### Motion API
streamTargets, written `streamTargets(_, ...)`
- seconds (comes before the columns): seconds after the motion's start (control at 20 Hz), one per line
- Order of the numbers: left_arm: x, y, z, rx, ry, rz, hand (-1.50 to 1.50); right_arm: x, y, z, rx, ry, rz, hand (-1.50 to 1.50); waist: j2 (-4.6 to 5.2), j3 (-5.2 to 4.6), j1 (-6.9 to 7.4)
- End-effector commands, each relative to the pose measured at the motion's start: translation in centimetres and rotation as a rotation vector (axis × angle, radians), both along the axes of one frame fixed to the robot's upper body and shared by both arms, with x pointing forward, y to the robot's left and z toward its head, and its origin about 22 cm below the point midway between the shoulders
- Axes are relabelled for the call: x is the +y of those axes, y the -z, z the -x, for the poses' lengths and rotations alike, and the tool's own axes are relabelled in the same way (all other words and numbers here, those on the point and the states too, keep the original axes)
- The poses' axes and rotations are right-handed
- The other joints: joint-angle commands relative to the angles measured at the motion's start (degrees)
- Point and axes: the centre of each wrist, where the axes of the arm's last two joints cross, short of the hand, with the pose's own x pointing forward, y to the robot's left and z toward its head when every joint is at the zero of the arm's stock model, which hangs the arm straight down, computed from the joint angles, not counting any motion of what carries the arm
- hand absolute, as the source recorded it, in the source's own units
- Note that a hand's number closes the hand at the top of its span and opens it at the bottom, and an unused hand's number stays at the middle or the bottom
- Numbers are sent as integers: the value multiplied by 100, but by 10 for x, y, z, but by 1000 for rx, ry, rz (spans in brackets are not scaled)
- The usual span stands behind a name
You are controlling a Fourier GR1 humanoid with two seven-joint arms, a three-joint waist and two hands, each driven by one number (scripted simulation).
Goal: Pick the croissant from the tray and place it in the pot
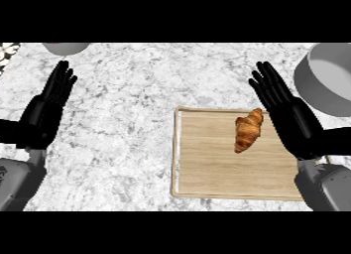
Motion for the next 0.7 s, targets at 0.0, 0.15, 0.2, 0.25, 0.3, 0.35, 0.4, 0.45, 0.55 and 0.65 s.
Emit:
streamTargets(0.0, 1, -12, 5, -25, -32, 15, 0, -35, 7, -9, -40, -12, 3, 150, 12, 37, 45)
streamTargets(0.15, 10, -17, -11, -54, -109, 65, 0, -118, -73, -29, -188, -8, 12, 150, 51, 45, 40)
streamTargets(0.2, 10, -15, -3, -48, -113, 85, 0, -136, -71, -25, -229, -32, -7, 150, 33, 51, 76)
streamTargets(0.25, 11, -13, -3, -77, -144, 88, 0, -158, -90, -26, -271, -26, 7, 150, 55, 56, 100)
streamTargets(0.3, 8, -8, -3, -22, -107, 81, 0, -146, -105, -14, -221, 109, 632, 150, -16, -119, -100)
streamTargets(0.35, 9, -5, 0, -10, -134, 111, 0, -183, -88, -10, -174, 304, 586, 150, 73, 20, -100)
streamTargets(0.4, 6, -9, 2, -28, -110, 122, 0, -196, -64, -12, -169, 399, 502, -150, 78, 49, 109)
streamTargets(0.45, -7, -9, -1, -14, -108, 144, 0, -205, -39, -1, -192, 308, 524, -150, 68, 62, 11)
streamTargets(0.55, -4, -17, 2, -11, -121, 141, 0, -208, -17, 8, -292, 196, 573, -150, 36, 60, 70)
streamTargets(0.65, -7, -17, -9, 3, -129, 140, 0, -214, -10, 6, -375, 154, 555, -150, 45, 49, 29)
